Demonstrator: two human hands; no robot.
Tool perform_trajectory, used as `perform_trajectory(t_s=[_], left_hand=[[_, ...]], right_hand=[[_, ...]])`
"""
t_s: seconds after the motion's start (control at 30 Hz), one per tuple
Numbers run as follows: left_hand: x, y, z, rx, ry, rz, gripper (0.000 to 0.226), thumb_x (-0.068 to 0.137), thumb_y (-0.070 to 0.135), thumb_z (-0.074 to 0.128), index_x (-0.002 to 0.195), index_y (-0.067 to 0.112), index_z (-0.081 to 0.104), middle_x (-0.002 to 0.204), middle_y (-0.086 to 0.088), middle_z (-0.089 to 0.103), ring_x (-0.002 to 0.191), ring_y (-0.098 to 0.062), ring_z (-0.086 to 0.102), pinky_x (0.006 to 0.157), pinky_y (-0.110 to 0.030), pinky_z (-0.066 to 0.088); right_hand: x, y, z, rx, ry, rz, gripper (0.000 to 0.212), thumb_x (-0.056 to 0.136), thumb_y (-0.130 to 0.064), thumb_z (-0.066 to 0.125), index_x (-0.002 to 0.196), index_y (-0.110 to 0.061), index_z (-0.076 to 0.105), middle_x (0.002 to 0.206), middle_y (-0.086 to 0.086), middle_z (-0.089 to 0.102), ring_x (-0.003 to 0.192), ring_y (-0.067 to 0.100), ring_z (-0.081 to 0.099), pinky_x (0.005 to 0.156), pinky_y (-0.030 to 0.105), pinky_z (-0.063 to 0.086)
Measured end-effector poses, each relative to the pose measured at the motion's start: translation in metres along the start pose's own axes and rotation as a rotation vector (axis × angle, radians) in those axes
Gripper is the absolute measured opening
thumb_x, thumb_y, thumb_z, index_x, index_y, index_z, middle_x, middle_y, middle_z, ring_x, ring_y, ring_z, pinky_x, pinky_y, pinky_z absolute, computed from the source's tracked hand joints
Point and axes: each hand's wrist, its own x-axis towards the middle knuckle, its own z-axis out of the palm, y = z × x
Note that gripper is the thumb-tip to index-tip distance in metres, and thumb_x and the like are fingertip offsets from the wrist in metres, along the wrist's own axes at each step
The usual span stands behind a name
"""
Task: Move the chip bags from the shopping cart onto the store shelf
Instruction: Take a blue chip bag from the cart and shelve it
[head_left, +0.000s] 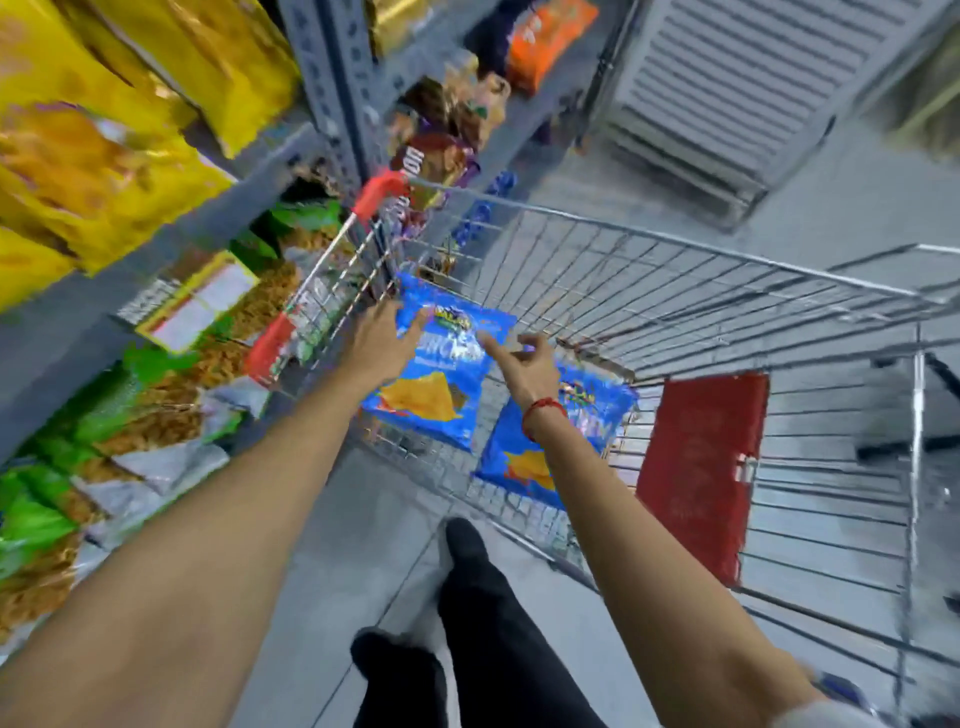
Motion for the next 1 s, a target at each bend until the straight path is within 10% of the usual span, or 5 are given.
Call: perform_trajectory(t_s=[0.4, 0.63, 0.83, 1.0], left_hand=[[0.1, -0.087, 0.079, 0.032, -0.18, -0.381, 0.077, 0.085, 0.062, 0.047, 0.141, 0.011, 0.031, 0.141, -0.024, 0.043, 0.126, -0.039, 0.043, 0.105, -0.044, 0.035], [0.122, -0.138, 0.091, -0.202, -0.439, -0.364, 0.097, 0.039, 0.062, 0.087, 0.123, 0.026, 0.055, 0.124, 0.003, 0.063, 0.107, -0.018, 0.063, 0.097, -0.043, 0.048], [0.093, -0.09, 0.072, -0.209, -0.547, -0.338, 0.052, 0.069, 0.019, 0.082, 0.116, 0.019, 0.059, 0.109, 0.005, 0.063, 0.098, -0.016, 0.06, 0.087, -0.03, 0.046], [0.072, -0.063, 0.053, -0.358, -0.48, -0.259, 0.05, 0.068, 0.02, 0.083, 0.112, 0.021, 0.059, 0.108, 0.007, 0.064, 0.09, -0.007, 0.062, 0.072, -0.02, 0.049]], right_hand=[[0.107, 0.098, 0.074, 0.171, -0.05, 0.253, 0.09, 0.065, -0.04, 0.084, 0.133, -0.001, 0.04, 0.105, 0.004, 0.054, 0.093, 0.018, 0.055, 0.062, -0.003, 0.041], [0.119, 0.12, 0.077, 0.174, -0.157, 0.372, 0.081, 0.079, -0.041, 0.072, 0.141, -0.007, 0.032, 0.141, 0.012, 0.043, 0.128, 0.029, 0.045, 0.094, 0.031, 0.036], [0.109, 0.108, 0.064, 0.278, -0.163, 0.341, 0.024, 0.077, -0.032, 0.077, 0.085, -0.015, 0.062, 0.098, 0.007, 0.07, 0.083, 0.021, 0.065, 0.072, 0.03, 0.055], [0.093, 0.082, 0.04, 0.303, -0.142, 0.214, 0.035, 0.069, -0.037, 0.082, 0.083, -0.008, 0.068, 0.084, 0.004, 0.073, 0.079, 0.023, 0.07, 0.074, 0.036, 0.059]])
